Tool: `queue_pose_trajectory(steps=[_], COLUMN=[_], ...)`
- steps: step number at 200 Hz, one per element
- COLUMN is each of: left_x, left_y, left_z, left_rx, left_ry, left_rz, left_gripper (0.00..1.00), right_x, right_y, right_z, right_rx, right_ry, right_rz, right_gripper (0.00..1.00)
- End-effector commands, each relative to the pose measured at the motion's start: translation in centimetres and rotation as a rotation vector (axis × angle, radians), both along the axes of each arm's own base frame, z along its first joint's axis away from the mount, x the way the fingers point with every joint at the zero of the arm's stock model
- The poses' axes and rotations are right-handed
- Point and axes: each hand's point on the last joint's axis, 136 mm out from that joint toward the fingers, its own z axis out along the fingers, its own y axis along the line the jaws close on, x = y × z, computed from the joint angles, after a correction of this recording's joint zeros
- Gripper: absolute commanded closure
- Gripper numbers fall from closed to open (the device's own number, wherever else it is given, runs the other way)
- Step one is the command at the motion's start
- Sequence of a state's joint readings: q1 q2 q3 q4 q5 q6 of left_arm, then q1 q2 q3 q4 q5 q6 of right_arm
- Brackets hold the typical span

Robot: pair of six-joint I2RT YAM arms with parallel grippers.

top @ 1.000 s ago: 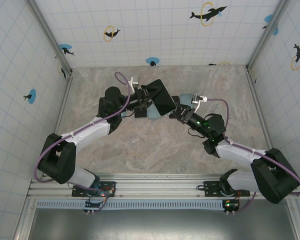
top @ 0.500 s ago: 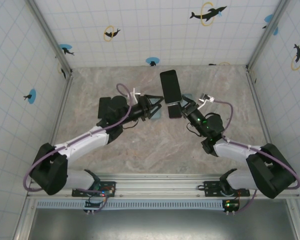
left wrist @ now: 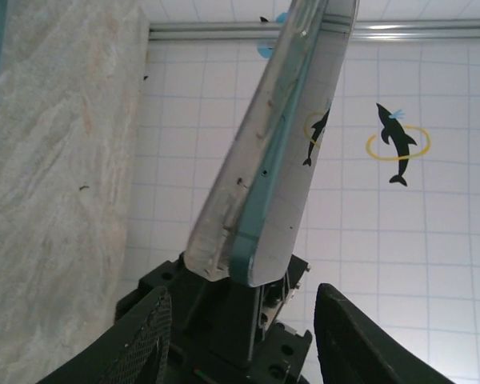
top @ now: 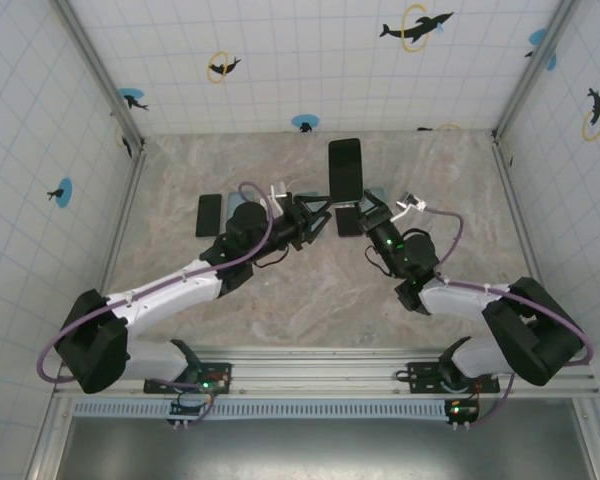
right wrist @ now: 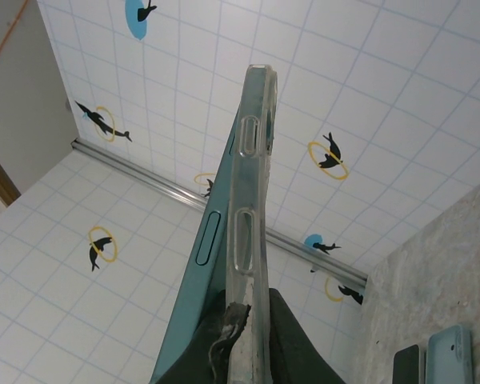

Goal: Take the phone out of the phone case

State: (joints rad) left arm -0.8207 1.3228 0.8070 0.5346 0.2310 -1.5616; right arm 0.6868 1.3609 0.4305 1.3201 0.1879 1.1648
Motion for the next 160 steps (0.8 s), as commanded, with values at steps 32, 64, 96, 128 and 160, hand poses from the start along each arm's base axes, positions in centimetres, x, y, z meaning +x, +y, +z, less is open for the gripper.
queue_pose_trajectory(steps=[32,64,96,128,160], left_x=[0.1,-0.1,0.1,0.6,1.2], left_y=[-1.2,-1.7,-1.5,-1.4,-1.2], left_z=[2.5,3.3,2.4,2.0,1.1], left_rx=[-0.093,-0.109,-0.108,-0.118,-0.1], left_ry=[-0.01,-0.024,-0.005,-0.007,-0.001], left_rz=[-0.015,-0.031,-0.011,0.012,0.044], left_gripper=[0.52,0.53,0.56,0.58,0.59], right_x=[-0.8,-0.8,-1.0,-1.1,-1.5], right_y=[-0.8,-1.1,-0.7,-0.5,-0.4], right_z=[3.4,3.1,3.4,3.7,3.9], right_rx=[0.053,0.037,0.041,0.05,0.07], right_ry=[-0.122,-0.119,-0.127,-0.136,-0.136], right_rz=[-0.04,-0.052,-0.035,-0.02,-0.01], right_gripper=[0.98,0.98,0.98,0.98,0.98])
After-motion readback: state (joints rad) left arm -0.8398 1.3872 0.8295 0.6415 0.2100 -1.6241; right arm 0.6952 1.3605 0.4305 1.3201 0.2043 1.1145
